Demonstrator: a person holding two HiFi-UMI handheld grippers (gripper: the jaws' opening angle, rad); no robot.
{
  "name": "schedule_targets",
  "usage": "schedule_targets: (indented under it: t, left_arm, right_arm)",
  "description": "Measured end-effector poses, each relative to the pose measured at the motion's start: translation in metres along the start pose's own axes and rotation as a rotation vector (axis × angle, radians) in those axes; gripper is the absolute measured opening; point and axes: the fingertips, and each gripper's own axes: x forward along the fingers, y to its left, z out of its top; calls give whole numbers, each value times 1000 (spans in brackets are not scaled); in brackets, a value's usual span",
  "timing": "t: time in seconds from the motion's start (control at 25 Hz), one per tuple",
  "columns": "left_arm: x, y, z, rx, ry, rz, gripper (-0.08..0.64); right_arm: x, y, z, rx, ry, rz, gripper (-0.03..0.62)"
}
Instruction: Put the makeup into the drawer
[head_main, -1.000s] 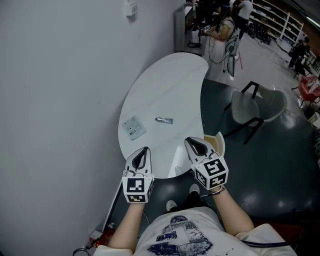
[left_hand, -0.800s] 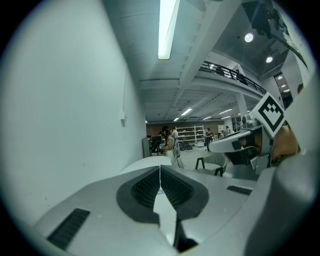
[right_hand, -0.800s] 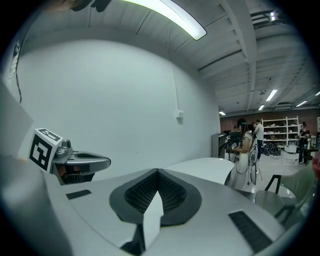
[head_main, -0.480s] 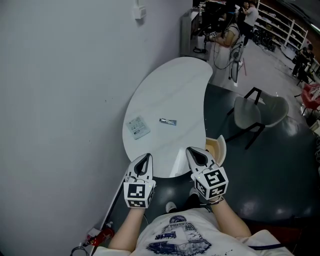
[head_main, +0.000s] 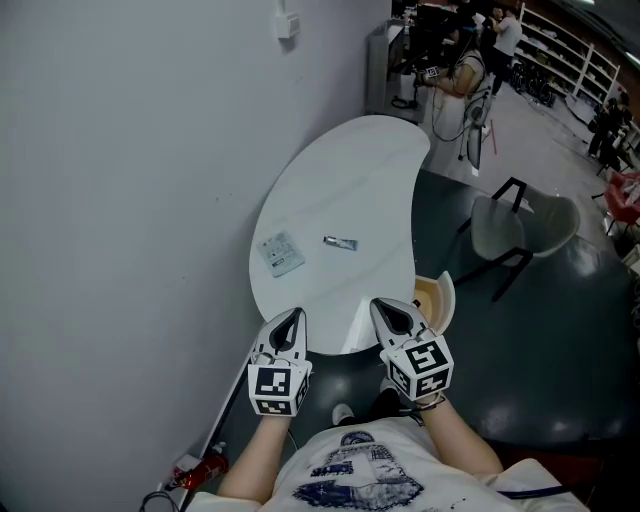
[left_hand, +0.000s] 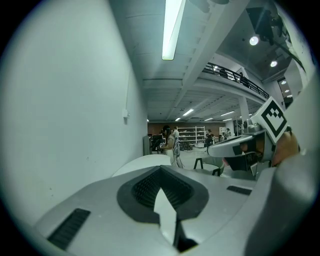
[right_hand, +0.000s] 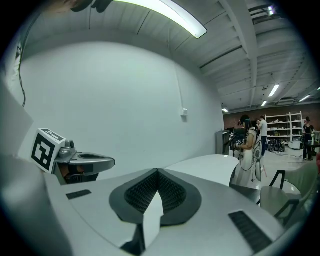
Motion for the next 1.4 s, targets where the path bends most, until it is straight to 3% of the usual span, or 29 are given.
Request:
schedule_targets:
  t: [0.52,1.0,1.4]
  left_arm:
    - [1,6,-8,-27,17,8,38]
    - [-4,17,-15,33,39,32,39]
    - [-2,43,-32,-28,75,93,40]
  right_arm:
    - [5,5,-7,5,26,22,20]
    - [13,15,-9,10,40,37,20]
    - [41,25,-12,2,69,95,21]
